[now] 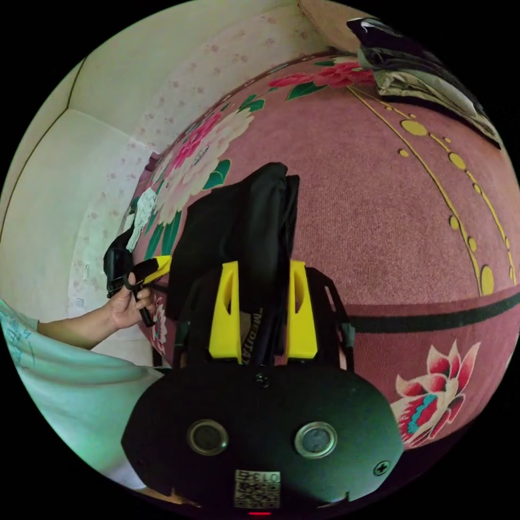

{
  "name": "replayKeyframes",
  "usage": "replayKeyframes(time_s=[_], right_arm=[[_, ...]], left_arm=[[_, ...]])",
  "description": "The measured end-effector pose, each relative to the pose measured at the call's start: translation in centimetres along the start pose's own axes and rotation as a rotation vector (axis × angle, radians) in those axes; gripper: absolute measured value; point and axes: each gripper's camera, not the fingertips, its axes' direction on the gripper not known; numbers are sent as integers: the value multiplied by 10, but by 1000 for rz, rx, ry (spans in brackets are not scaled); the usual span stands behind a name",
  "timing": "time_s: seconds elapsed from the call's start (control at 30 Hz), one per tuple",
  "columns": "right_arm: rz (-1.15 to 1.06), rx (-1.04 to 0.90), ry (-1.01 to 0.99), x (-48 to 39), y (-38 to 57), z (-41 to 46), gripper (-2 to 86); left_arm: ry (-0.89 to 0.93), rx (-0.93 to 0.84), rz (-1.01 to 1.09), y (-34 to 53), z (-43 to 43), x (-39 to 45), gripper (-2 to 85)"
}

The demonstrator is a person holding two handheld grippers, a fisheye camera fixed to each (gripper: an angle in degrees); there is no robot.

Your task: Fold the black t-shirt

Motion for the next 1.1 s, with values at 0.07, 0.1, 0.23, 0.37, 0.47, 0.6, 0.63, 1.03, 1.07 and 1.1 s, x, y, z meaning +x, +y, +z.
replayKeyframes(time_s=[0.07, 0.1, 0.23, 0.37, 0.47, 0.6, 0.63, 1.03, 1.07, 1.1], right_arm=[[-34, -5, 35, -5, 4, -2, 122], [-70, -18, 86, -12, 7, -2, 117], [-105, -29, 269, -31, 16, -1, 66], [-93, -94, 254, -41, 15, -3, 47], [-41, -128, 212, -36, 16, -14, 35], [-56, -35, 140, -35, 16, -62, 21], [-103, -15, 172, -40, 15, -76, 18], [-409, 369, 208, -9, -49, -297, 8], [-420, 397, 211, -6, -54, -312, 8], [-445, 464, 225, -2, -63, -344, 8]], left_arm=[[8, -3, 11, -3, 1, 0, 112], [3, -11, 21, -5, 1, 2, 111], [-81, -50, 38, -14, 6, 11, 75], [-44, -162, -34, -31, 15, 9, 44], [54, -218, -64, -40, 27, 18, 30], [182, -44, -38, -48, 12, 56, 23], [191, -25, -2, -54, 10, 71, 23], [367, 176, 412, -184, 30, 280, 26], [375, 188, 446, -194, 32, 294, 26], [392, 209, 508, -213, 37, 324, 28]])
